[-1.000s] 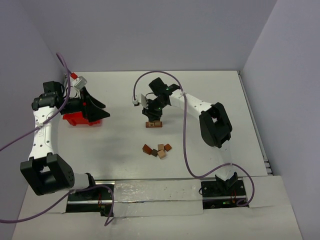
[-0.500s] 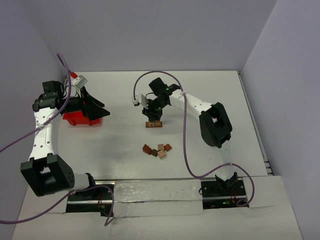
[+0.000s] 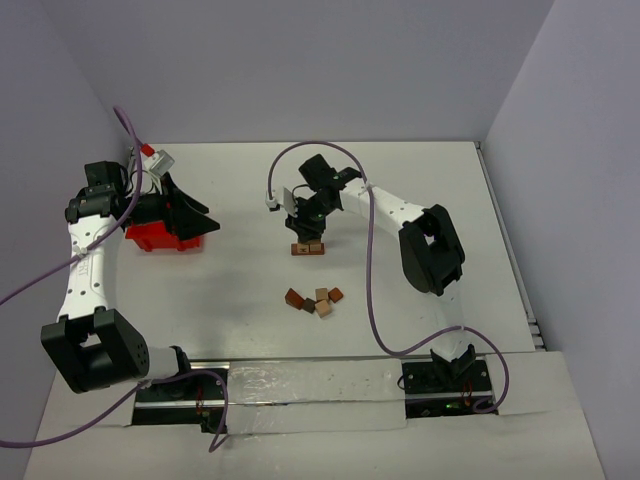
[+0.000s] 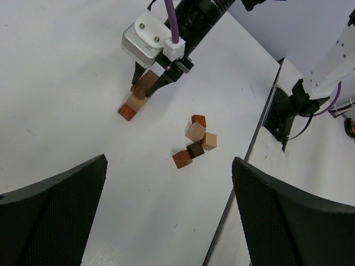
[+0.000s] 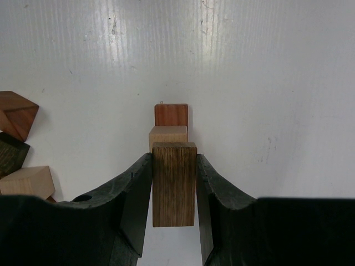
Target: Build the wood block tower
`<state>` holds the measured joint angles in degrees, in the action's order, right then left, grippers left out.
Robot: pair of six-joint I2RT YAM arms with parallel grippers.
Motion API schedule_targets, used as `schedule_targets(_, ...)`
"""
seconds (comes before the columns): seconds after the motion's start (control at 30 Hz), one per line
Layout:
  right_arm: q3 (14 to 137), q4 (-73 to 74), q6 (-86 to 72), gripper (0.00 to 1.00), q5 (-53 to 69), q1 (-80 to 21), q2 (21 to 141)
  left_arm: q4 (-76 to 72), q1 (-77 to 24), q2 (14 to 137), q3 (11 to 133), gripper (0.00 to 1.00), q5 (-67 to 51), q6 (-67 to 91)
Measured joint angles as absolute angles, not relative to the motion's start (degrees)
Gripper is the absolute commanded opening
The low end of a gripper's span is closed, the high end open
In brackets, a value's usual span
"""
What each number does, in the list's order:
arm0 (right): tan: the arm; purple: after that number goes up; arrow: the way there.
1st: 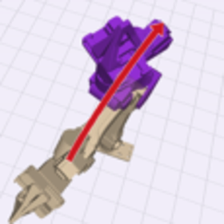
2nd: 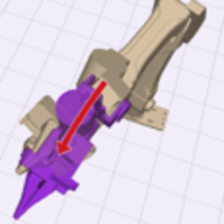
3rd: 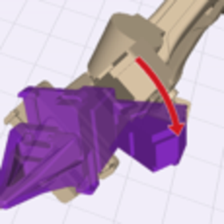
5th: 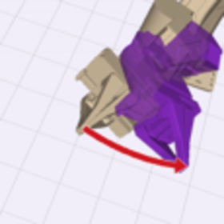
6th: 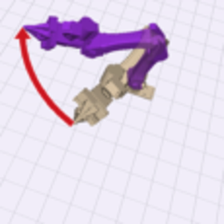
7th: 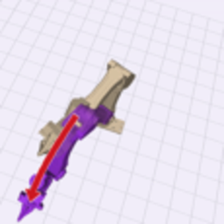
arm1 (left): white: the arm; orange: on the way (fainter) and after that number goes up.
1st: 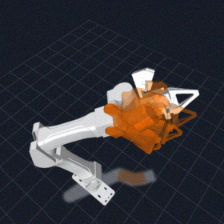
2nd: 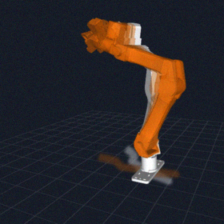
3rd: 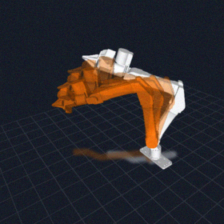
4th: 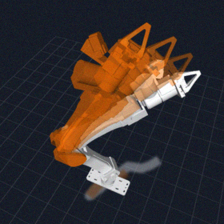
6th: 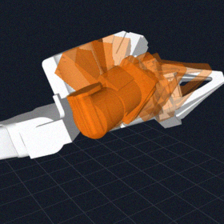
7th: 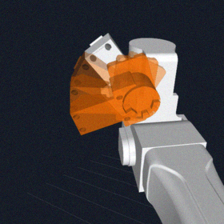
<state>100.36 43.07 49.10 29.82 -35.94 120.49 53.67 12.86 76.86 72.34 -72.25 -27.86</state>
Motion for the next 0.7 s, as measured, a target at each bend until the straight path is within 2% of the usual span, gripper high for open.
schedule_targets(0.13,100.4,43.1,49.1,0.14,29.8,-35.9,120.5,53.5,12.9,76.9,72.3,0.99,-72.3,-27.6)
schedule_targets(0.7,100.4,43.1,49.6,0.19,29.8,-35.9,120.6,52.9,12.9,77.0,72.0,0.99,-72.3,-27.4)
